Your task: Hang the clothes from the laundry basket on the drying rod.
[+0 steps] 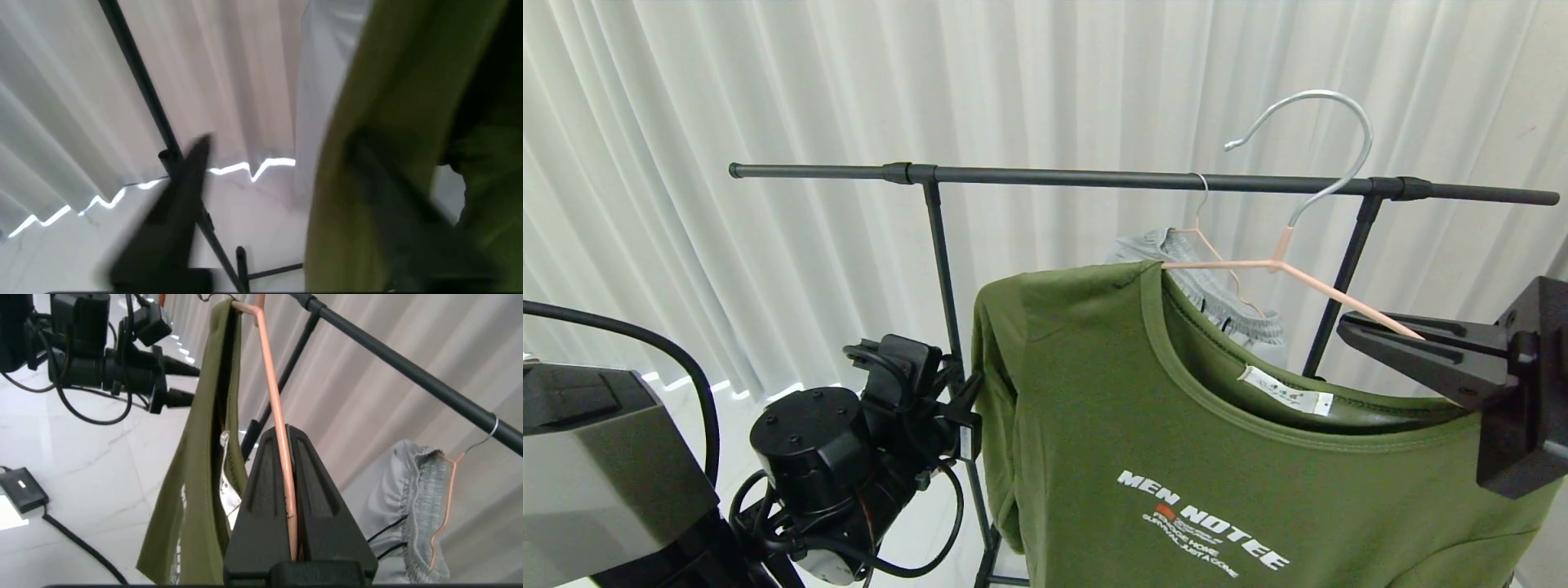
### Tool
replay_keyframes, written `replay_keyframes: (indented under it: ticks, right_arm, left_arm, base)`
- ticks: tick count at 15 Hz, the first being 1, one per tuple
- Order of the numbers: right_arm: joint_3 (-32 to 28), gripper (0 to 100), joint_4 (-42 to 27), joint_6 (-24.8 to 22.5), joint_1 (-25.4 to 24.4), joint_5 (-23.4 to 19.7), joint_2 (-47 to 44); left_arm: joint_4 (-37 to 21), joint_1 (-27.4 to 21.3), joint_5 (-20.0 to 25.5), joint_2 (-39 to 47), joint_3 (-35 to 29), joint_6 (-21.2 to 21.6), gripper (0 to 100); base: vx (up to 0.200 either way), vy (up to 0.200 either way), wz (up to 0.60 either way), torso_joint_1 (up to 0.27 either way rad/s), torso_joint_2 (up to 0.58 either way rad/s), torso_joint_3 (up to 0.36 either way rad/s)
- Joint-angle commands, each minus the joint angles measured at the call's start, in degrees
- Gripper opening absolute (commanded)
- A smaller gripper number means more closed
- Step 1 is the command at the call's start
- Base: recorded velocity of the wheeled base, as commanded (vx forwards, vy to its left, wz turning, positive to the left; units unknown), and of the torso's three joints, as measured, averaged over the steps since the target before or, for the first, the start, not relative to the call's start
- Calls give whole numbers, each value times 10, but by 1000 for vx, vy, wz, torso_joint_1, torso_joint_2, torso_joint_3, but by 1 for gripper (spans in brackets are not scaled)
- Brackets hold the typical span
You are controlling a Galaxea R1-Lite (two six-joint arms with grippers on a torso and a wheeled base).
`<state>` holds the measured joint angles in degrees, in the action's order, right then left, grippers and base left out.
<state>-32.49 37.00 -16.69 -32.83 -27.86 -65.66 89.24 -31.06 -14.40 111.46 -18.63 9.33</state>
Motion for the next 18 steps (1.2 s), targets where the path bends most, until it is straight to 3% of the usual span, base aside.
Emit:
replay_keyframes:
  ticks: [1,5,8,18]
  right_arm:
    - [1,0,0,0,0,1,4]
    - [0,0,0,1,18,6,10]
    - [-4,0,1,7,49,5,20]
    - [-1,0,0,13,51,6,21]
  left_arm:
    - [1,3,0,1,0,0,0]
    - [1,51,-4,2,10,4,0]
    - [1,52,-4,-11,50,4,0]
    - [1,43,-4,-46,76,7,0]
  base:
    - [0,0,0,0,0,0]
    - [0,0,0,0,0,0]
    - [0,0,0,0,0,0]
    - [0,0,0,0,0,0]
